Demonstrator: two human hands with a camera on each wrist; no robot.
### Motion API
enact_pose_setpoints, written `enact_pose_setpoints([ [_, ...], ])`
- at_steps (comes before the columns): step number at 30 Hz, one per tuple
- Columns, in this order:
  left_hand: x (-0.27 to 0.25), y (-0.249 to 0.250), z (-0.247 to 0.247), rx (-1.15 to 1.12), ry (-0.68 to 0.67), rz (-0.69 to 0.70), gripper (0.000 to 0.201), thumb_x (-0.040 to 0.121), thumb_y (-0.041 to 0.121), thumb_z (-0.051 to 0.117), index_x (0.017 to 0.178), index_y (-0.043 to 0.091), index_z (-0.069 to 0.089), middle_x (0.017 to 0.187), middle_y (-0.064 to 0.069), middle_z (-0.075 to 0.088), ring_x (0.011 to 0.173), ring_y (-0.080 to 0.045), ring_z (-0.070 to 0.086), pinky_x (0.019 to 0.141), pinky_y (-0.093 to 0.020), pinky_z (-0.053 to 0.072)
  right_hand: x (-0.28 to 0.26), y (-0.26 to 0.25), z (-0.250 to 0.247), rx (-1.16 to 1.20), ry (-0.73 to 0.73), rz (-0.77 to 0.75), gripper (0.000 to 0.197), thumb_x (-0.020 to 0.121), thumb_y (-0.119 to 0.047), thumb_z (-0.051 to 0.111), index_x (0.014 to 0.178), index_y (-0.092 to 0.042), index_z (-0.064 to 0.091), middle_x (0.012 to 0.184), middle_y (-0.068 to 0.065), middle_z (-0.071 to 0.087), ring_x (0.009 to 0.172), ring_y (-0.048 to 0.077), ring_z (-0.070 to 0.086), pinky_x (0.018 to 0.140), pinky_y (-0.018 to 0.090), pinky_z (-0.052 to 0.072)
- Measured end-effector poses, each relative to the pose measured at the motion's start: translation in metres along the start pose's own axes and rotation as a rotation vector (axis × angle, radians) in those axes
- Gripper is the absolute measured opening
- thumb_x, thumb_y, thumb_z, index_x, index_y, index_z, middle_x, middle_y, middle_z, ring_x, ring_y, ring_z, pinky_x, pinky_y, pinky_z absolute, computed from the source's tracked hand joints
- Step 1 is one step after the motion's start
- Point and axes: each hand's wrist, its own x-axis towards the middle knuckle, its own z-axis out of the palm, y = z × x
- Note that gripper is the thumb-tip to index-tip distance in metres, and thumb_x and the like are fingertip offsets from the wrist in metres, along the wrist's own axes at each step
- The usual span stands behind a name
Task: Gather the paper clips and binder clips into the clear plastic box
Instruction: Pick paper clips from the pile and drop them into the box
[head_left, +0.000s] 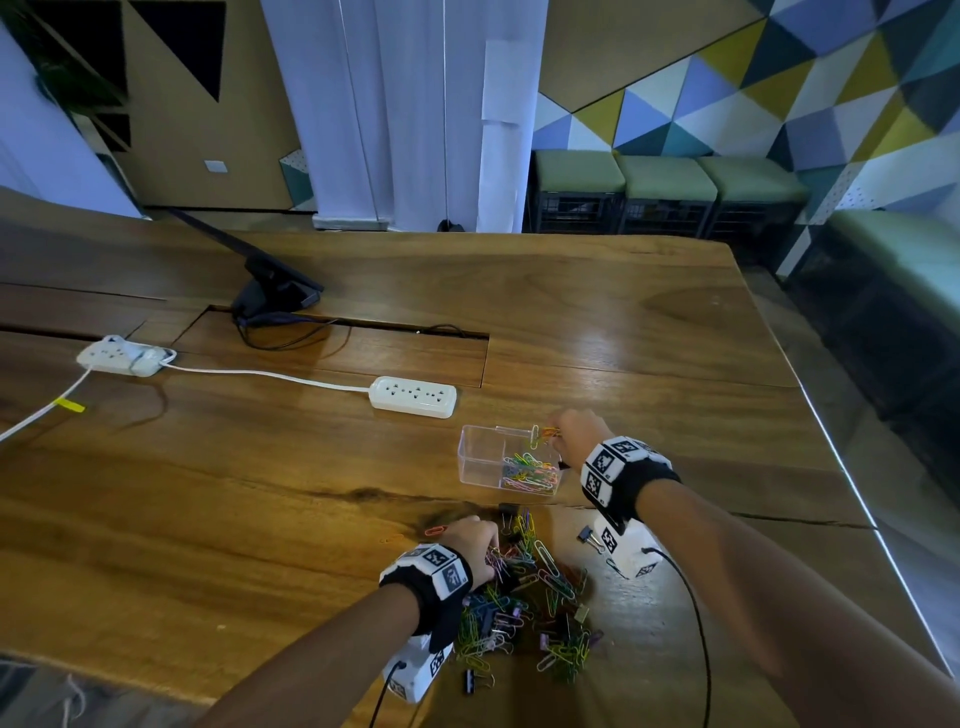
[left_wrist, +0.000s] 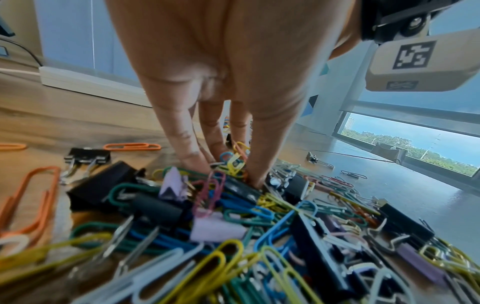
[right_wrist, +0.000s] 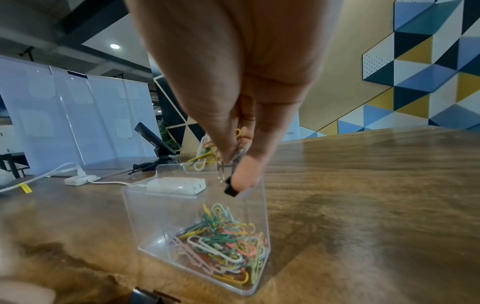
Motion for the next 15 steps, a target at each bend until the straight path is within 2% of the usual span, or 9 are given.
enact_pose_setpoints([
  [4,0.0,0.004,-0.003,0.021,-0.002,0.0,0.03,0.081,0.011,0.06,0.11,0.008,0.056,0.119,-0.011,0.053,0.112,-0.027,0.05,0.09,-0.033,0.042,0.004,-0.001,0.004,-0.008,-0.02,-0.015,0.023,0.091,-0.006,0.051,0.111,-0.008,0.062,0.113,0.01,0.065,0.101,0.022,0.062,0.087,0.027,0.05],
  [9,0.001,0.005,-0.006,0.026,-0.036,-0.004,0.032,0.08,0.012,0.064,0.111,0.007,0.055,0.119,-0.012,0.052,0.111,-0.028,0.05,0.088,-0.034,0.044,0.004,0.001,0.0,0.054,-0.033,-0.067,0.03,0.088,-0.004,0.056,0.116,-0.014,0.062,0.124,0.004,0.06,0.113,0.018,0.058,0.098,0.029,0.047],
  [12,0.001,0.007,-0.01,0.036,-0.065,-0.016,0.036,0.08,0.014,0.067,0.113,0.008,0.054,0.121,-0.012,0.051,0.112,-0.028,0.05,0.089,-0.035,0.044,0.004,0.003,0.002,0.088,-0.02,-0.092,0.035,0.085,-0.002,0.059,0.117,-0.017,0.062,0.122,0.001,0.063,0.111,0.014,0.059,0.098,0.029,0.047],
  [15,0.001,0.009,-0.013,0.038,-0.076,-0.024,0.037,0.08,0.015,0.068,0.113,0.007,0.054,0.121,-0.012,0.051,0.111,-0.029,0.052,0.087,-0.036,0.044,0.0,0.003,0.001,0.092,-0.016,-0.135,0.038,0.086,0.0,0.057,0.12,-0.018,0.059,0.12,-0.002,0.063,0.111,0.011,0.058,0.1,0.024,0.04],
])
